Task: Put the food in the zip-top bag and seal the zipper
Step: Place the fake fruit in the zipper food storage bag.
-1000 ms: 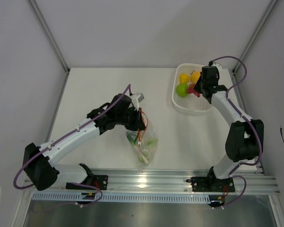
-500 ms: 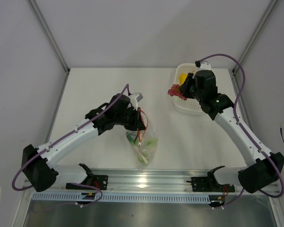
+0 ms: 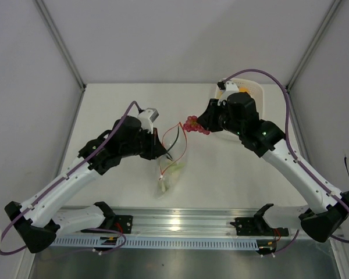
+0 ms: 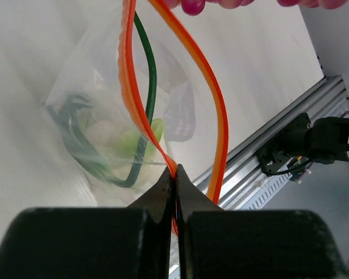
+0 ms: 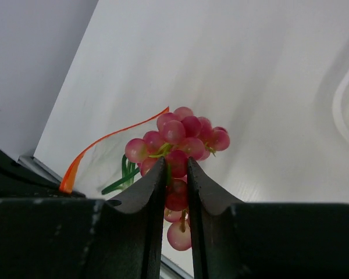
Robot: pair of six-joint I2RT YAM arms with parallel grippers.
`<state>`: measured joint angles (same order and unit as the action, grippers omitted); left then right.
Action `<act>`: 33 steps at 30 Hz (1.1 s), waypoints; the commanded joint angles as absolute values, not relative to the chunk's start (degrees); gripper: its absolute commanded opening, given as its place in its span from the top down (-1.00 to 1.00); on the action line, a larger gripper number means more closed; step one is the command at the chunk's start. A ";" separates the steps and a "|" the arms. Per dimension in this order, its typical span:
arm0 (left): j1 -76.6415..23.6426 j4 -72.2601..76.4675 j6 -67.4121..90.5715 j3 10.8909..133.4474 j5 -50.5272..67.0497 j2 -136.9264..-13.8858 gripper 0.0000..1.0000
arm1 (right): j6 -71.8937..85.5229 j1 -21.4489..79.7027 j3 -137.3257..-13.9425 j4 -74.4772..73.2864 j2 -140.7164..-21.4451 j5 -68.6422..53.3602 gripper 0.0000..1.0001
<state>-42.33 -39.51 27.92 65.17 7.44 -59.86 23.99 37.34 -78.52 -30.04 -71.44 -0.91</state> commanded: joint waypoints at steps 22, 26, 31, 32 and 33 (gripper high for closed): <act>-42.01 -40.08 26.54 67.32 6.24 -60.29 0.99 | 23.64 52.29 -85.43 -33.40 -72.15 6.77 0.57; -42.01 -39.38 26.81 67.85 7.38 -60.38 0.99 | 23.90 52.29 -85.69 -31.56 -74.87 5.72 0.56; -42.01 -38.85 27.42 68.29 8.26 -60.38 0.99 | 25.13 52.47 -86.22 -31.55 -78.92 8.08 0.54; -42.10 -38.59 27.42 68.38 8.44 -60.29 0.99 | 25.31 52.38 -86.39 -31.55 -79.71 8.78 0.52; -42.01 -38.50 27.51 68.20 8.70 -60.38 0.99 | 26.01 52.38 -86.57 -31.47 -81.20 8.79 0.52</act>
